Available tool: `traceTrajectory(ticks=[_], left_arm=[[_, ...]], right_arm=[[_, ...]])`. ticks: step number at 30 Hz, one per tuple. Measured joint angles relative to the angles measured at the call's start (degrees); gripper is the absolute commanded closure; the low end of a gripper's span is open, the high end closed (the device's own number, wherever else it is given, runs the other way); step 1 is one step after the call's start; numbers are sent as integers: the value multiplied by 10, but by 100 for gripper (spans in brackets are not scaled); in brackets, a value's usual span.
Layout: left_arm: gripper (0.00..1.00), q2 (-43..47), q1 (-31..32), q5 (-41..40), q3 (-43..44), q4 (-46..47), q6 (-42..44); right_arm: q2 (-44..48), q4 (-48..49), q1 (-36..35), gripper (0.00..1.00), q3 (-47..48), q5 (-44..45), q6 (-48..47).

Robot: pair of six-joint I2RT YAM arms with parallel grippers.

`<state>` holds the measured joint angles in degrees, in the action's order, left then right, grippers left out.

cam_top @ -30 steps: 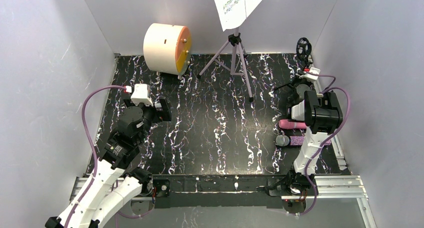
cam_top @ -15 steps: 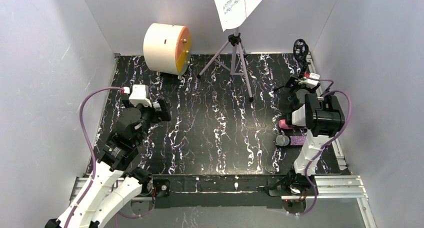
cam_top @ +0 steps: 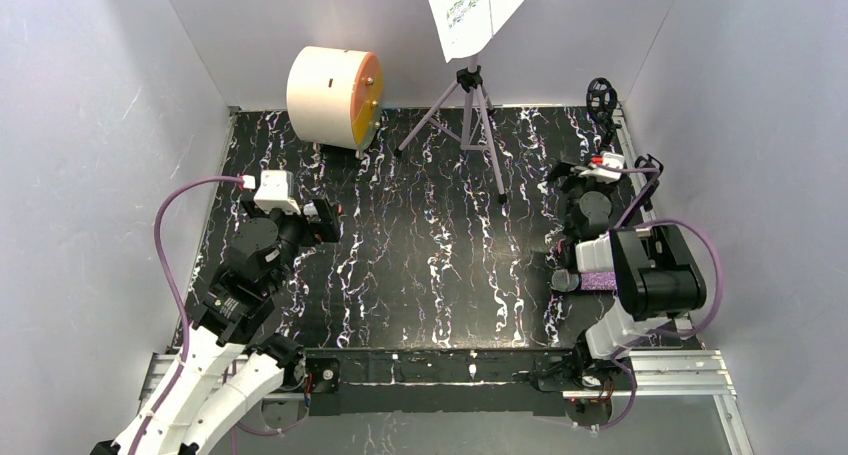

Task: Pack up the instrument practice props
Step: Place the microphone stand at the center of the board, then move the music stand to the center of the board.

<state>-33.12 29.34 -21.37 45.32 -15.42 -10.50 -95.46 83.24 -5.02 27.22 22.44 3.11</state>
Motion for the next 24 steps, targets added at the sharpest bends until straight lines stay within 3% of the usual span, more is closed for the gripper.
traceTrajectory(ticks=[6,11,16,24], left_arm=[[2,0,0,0,-1,0,0],[2,0,0,0,-5,0,0],[2,-5,0,2,-6,0,0],[1,-17,-6,3,-6,0,0]], right_arm=[[135,-132,-85,1,-47,-6,35],[217,-261,-107,1,-41,-80,86],[176,-351,-108,1,31,-195,96],[34,-403,-109,5,216,-300,86]])
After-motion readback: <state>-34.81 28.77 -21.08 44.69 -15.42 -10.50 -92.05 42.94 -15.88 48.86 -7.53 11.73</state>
